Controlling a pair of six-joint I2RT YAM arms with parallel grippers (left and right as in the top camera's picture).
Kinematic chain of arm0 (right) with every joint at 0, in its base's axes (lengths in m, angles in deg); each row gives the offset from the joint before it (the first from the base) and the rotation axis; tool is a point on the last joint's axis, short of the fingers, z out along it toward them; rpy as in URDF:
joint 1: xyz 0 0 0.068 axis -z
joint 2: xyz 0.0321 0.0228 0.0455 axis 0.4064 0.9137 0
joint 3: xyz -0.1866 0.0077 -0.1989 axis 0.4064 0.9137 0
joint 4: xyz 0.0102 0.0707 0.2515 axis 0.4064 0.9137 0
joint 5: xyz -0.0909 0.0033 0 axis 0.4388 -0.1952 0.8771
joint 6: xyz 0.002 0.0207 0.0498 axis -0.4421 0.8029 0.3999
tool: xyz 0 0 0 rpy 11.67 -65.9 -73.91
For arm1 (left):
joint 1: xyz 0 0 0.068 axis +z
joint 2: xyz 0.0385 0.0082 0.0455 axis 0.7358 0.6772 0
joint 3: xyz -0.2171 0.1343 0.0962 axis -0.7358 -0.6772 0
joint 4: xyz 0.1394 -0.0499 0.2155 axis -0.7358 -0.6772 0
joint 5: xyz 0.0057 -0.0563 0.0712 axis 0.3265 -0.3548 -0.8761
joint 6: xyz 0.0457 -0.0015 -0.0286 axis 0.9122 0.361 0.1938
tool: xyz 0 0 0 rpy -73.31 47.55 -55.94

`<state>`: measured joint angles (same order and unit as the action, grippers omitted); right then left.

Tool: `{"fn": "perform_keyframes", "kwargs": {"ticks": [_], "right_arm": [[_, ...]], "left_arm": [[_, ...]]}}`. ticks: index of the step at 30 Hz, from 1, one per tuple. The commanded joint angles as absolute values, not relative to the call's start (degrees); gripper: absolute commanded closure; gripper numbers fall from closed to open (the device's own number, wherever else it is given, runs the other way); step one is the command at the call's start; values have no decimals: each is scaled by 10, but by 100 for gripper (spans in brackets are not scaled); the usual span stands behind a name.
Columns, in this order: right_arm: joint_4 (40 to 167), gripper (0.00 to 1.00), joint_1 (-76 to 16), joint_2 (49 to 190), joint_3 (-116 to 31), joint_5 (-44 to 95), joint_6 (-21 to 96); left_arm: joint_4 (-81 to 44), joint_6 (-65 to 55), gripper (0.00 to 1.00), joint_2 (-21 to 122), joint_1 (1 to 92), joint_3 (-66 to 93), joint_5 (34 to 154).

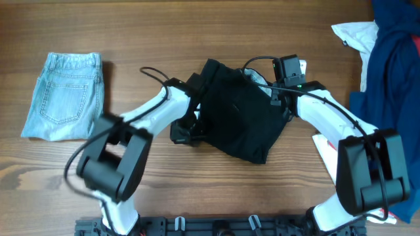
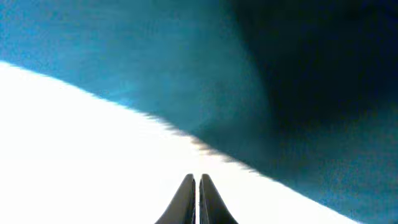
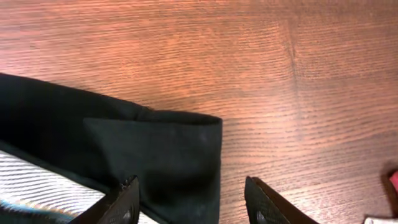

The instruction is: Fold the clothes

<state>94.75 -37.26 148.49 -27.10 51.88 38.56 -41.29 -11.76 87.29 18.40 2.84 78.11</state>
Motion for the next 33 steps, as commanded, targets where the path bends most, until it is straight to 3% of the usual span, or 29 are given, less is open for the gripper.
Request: {"fn": "perform_keyframes", "kwargs": {"ticks": [1, 2, 5, 9, 12, 20, 27, 33], "right_arm": [[902, 45, -373, 1422, -284, 333, 306], [883, 45, -373, 1417, -284, 256, 290], [843, 45, -374, 1421, -284, 111, 276], [815, 74, -387, 1430, -284, 100, 266], [797, 87, -399, 1445, -284, 91, 265], [717, 87, -409, 1531, -284, 70, 290], [550, 84, -409, 1630, -284, 148, 381], [545, 87, -416, 1695, -284, 102, 400]], "left_arm": [[-374, -164, 52, 755, 191, 31, 672], [-345, -164, 44, 740, 194, 31, 655], [-254, -160, 41, 742, 216, 31, 644], [-186, -160, 42, 785, 248, 31, 694], [-149, -160, 43, 832, 259, 31, 706], [-136, -160, 45, 922, 260, 30, 771], [-225, -160, 62, 951, 215, 19, 809], [-240, -160, 70, 951, 157, -8, 809]]}}
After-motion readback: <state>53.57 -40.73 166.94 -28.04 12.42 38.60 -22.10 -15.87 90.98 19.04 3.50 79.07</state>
